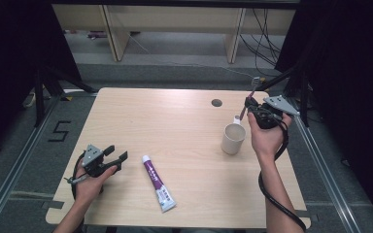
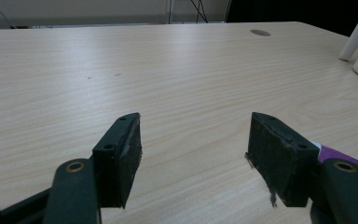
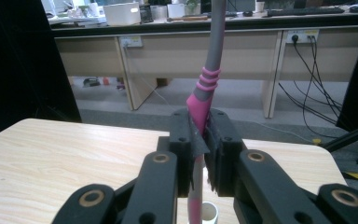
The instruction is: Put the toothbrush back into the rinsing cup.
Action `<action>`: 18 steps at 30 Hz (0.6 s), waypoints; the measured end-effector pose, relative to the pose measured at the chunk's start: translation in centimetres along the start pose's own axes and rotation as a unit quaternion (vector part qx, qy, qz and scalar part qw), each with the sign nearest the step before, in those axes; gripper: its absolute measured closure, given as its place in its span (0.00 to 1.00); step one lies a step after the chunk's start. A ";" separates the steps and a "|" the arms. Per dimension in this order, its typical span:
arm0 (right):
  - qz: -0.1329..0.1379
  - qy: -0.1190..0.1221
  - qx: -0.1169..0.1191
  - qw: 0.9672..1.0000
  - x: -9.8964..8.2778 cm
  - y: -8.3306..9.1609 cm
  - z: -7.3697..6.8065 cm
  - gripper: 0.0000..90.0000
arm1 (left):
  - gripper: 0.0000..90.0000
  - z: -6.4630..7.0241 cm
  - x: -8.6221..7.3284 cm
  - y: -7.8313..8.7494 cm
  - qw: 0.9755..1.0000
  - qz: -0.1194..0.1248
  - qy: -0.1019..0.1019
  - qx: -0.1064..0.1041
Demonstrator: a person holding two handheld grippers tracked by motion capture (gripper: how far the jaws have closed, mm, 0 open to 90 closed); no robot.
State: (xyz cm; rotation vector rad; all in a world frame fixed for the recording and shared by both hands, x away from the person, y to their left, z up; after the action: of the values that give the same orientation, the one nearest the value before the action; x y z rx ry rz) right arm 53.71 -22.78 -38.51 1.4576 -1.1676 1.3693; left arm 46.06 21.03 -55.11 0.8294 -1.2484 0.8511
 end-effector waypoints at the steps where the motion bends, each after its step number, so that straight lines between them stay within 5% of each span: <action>1: -0.003 0.001 -0.001 1.000 0.0 0.0 0.0 0.91 | 0.38 0.0 0.0 0.0 1.000 0.000 0.000 0.000; 18: -0.005 0.014 0.000 1.000 -0.4 -1.3 0.1 0.91 | 0.38 0.0 0.0 0.0 1.000 0.000 0.001 0.000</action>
State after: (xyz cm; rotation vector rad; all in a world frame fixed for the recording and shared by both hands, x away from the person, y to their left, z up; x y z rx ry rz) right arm 55.01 -22.52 -38.89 1.4388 -1.1411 1.3783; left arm 46.07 21.04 -55.11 0.8281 -1.2475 0.8520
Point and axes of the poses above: each handheld gripper's, and its own axes: y roughly backward along the jaws, x roughly out of its top, z roughly to its right, the point moved 9 cm from there along -y, roughly forward along the jaws, and after that the axes turned 15 degrees about z, right-handed, at the moved point
